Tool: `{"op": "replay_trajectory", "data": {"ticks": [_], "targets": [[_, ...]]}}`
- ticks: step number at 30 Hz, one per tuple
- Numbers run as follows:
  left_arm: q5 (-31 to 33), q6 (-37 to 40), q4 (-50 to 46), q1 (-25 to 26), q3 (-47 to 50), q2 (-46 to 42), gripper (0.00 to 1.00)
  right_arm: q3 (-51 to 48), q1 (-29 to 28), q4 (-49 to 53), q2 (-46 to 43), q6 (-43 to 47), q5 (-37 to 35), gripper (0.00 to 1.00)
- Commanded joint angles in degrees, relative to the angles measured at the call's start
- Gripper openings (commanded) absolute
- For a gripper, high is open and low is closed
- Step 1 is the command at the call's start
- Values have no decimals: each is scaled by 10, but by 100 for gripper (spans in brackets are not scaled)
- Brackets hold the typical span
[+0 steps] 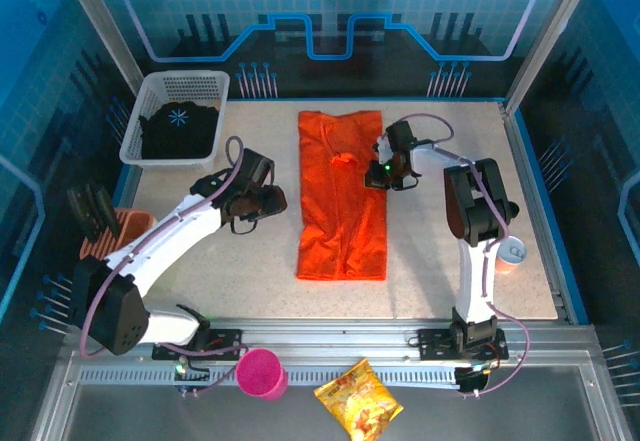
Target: Fold and stack the t-shirts
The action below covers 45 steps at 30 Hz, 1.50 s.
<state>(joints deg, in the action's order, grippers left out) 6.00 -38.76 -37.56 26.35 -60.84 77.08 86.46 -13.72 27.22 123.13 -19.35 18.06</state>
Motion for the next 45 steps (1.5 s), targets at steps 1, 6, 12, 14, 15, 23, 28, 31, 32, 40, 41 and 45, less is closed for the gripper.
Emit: {"op": "replay_trajectory", "data": {"ticks": [1, 6, 12, 14, 15, 23, 28, 31, 32, 40, 41, 45], "targets": [[-10, 47, 21, -3, 12, -21, 45, 50, 16, 74, 28, 62, -7, 0], [-33, 131, 83, -2, 29, -62, 59, 33, 8, 80, -54, 116, 12, 0], [-130, 329, 233, -2, 39, -120, 88, -54, -62, 81, -307, 265, -122, 11], [-188, 412, 290, 1, 48, -123, 99, -105, -80, 42, -386, 306, -137, 20], [-208, 452, 309, 1, 49, -122, 99, -138, -86, 24, -426, 337, -126, 27], [-372, 823, 134, 3, 17, -78, 98, -395, -119, 35, -668, 642, -112, 85], [-283, 932, 59, 82, 73, -86, 90, -405, -141, 150, -678, 718, -75, 82], [-184, 950, 52, 155, 104, -55, 86, -414, -171, 161, -635, 731, -80, 81], [-168, 954, 50, 172, 110, -41, 84, -418, -181, 157, -617, 732, -85, 80], [-122, 952, 144, 223, 163, 24, 84, -449, -236, 70, -493, 708, -119, 76], [-119, 954, 145, 224, 162, 31, 84, -451, -236, 65, -489, 708, -120, 76], [-111, 953, 139, 225, 150, 70, 84, -447, -236, 70, -470, 703, -135, 76]]}}
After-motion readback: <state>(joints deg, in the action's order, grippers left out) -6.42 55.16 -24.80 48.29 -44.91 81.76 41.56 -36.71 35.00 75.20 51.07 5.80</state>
